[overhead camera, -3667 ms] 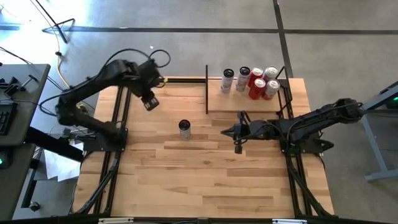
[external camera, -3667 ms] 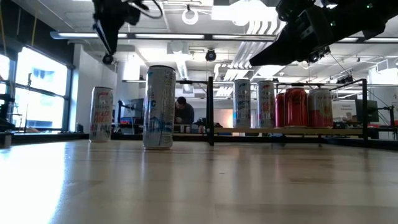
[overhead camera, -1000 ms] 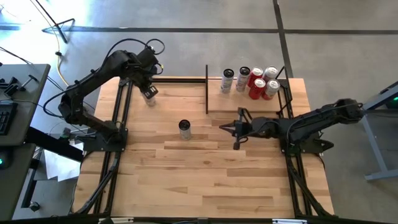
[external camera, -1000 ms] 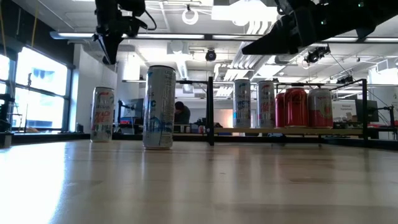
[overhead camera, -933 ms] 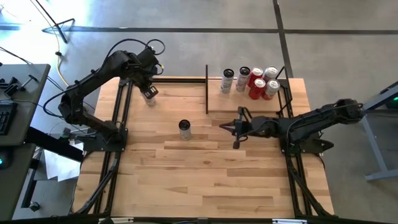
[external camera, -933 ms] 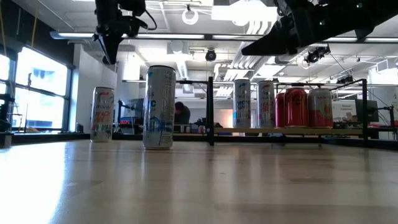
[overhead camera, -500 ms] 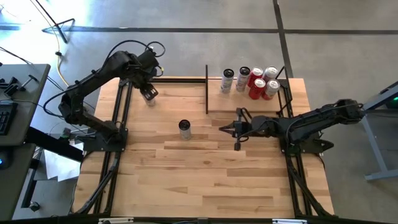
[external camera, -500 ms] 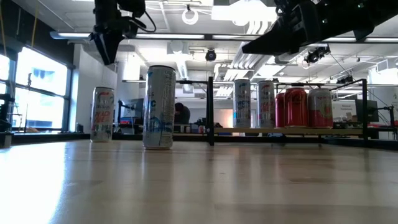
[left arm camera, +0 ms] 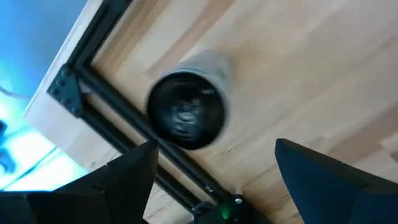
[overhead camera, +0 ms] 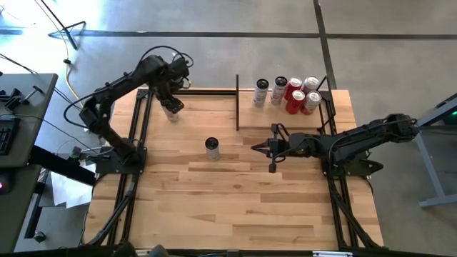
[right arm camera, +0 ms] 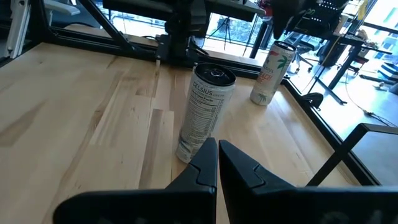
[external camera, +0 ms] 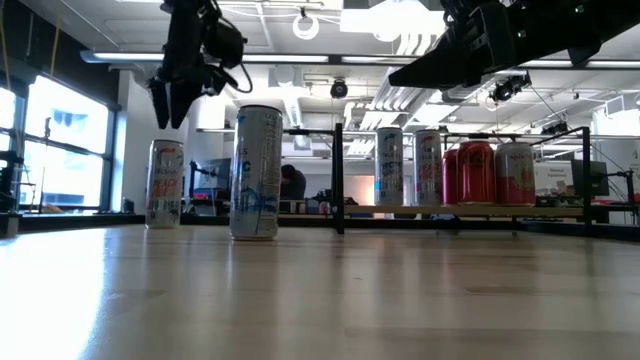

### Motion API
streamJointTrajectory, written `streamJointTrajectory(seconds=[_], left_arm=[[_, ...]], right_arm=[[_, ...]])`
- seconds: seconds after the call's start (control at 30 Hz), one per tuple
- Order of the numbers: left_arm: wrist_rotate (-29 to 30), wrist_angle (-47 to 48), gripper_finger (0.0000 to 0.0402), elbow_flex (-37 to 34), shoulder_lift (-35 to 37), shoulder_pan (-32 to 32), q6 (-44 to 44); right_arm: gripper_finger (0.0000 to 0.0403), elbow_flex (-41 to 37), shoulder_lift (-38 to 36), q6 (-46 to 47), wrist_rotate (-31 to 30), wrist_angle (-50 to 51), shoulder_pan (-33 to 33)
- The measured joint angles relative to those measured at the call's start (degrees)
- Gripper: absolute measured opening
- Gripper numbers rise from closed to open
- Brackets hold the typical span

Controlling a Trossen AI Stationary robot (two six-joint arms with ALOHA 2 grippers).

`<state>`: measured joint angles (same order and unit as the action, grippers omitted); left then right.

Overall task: Place canned beverage on shelf
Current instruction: Put the peach vibe soda can on the shelf aligned with the other peach vibe soda can

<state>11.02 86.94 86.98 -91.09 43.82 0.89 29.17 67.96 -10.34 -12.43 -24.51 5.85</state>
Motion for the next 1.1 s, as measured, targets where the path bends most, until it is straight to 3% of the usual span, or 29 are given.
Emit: streamJointTrajectory(seconds=[0.2,0.33,0.43,0.63,0.9,1.1], left_arm=[[1.1,-1.9,0.0316,0.0,-1.2,3.7,-0.8],[-3.2,-4.0,0.0316,-0.3,-1.2,4.6,-1.1],[-3.3,-4.6,0.0317,-2.5,-1.2,4.6,-1.2],[1.4,-9.0,0.0317,-9.4,-0.1,4.7,-2.5],[2.6,-11.1,0.0317,-10.1,-0.1,4.6,-3.3],[-2.9,-9.8,0.0317,-10.5,0.8,4.2,-2.8]], right_arm=[[0.0,0.0,0.0,-0.1,0.0,0.3,0.0],[0.0,0.0,0.0,-0.1,0.0,0.3,0.0],[0.0,0.0,0.0,-0.1,0.0,0.3,0.0],[0.0,0.0,0.0,-0.1,0.0,0.3,0.0],[0.0,0.0,0.0,0.0,0.0,0.3,0.0],[0.0,0.0,0.0,0.0,0.0,0.3,0.0]])
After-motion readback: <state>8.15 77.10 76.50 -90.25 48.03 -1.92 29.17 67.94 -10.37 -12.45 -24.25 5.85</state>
